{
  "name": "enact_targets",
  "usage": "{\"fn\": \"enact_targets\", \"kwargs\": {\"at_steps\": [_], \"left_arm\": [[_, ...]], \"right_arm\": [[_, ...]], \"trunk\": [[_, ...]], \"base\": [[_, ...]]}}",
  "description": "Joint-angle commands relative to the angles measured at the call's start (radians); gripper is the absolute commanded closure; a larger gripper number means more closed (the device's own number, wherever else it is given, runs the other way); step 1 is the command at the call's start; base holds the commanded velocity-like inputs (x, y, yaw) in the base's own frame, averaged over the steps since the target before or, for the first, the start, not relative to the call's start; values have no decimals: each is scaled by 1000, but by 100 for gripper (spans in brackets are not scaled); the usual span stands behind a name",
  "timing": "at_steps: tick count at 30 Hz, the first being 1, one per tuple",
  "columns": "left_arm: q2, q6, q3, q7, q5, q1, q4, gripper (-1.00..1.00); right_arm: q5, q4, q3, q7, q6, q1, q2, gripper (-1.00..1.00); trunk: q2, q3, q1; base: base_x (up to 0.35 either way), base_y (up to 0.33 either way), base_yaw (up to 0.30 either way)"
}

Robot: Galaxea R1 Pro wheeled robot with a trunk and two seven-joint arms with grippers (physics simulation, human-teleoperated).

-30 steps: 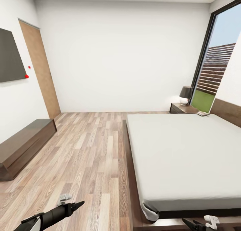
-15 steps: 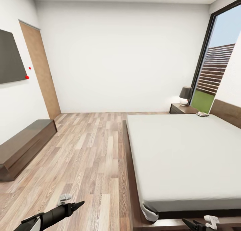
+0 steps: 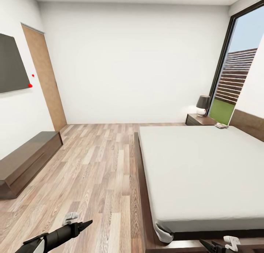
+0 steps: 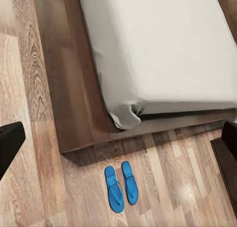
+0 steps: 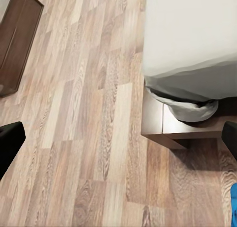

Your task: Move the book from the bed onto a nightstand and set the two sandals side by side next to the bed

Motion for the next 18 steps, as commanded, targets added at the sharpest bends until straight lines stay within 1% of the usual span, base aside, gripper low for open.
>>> {"fn": "enact_targets", "kwargs": {"at_steps": [1, 18], "left_arm": [[0, 10, 1, -3, 6, -1, 0, -100], [0, 10, 1, -4, 7, -1, 0, -100]], "right_arm": [[5, 1, -3, 2, -7, -1, 0, -100], [5, 1, -3, 2, -7, -1, 0, -100]], "trunk": [[6, 2, -4], [125, 55, -69]], "base": [[0, 0, 0], [0, 0, 0]]}}
